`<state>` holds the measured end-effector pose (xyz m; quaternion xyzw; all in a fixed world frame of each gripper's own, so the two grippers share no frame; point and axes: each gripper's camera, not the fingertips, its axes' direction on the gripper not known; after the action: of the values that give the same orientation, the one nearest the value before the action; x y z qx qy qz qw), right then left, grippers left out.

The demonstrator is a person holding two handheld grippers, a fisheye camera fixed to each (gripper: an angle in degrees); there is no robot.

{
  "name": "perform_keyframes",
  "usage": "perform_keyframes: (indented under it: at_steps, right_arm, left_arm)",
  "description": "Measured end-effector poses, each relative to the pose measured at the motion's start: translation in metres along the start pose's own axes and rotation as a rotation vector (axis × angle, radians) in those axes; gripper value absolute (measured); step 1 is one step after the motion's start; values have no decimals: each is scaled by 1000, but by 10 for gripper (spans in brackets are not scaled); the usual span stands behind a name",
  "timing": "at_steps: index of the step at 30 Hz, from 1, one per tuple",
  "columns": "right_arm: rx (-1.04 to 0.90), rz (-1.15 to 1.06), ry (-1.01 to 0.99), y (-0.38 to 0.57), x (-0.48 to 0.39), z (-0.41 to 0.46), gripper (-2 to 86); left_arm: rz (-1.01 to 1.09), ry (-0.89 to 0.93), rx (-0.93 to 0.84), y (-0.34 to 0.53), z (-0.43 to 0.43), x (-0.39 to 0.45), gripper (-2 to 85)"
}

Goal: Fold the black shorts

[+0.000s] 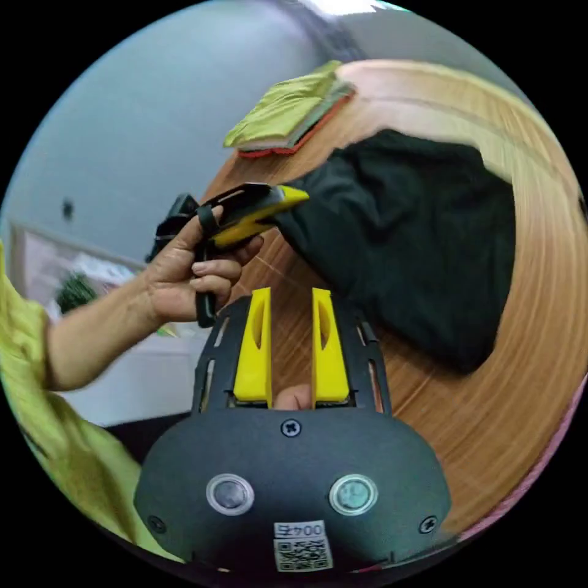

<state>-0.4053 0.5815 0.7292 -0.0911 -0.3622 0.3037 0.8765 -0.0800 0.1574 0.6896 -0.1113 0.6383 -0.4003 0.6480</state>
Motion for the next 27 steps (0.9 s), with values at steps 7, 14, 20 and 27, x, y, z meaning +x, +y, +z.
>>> perform_keyframes:
  at_steps: [7,14,20,27]
  right_arm:
    - [430,611,-670,79,145,4,229]
    - [603,738,-642,85,178,-4,125]
    - [696,713,-487,94,180,-62,19]
    - [500,272,-298,-25,51,-166,0]
  left_arm:
    - [-85,76,-5,0,4,21,53]
    - [-71,61,10,-2,-3,28,52]
    - [-53,49,6,0,-13,22,51]
    - [-15,248,115,-34,-58,43,44]
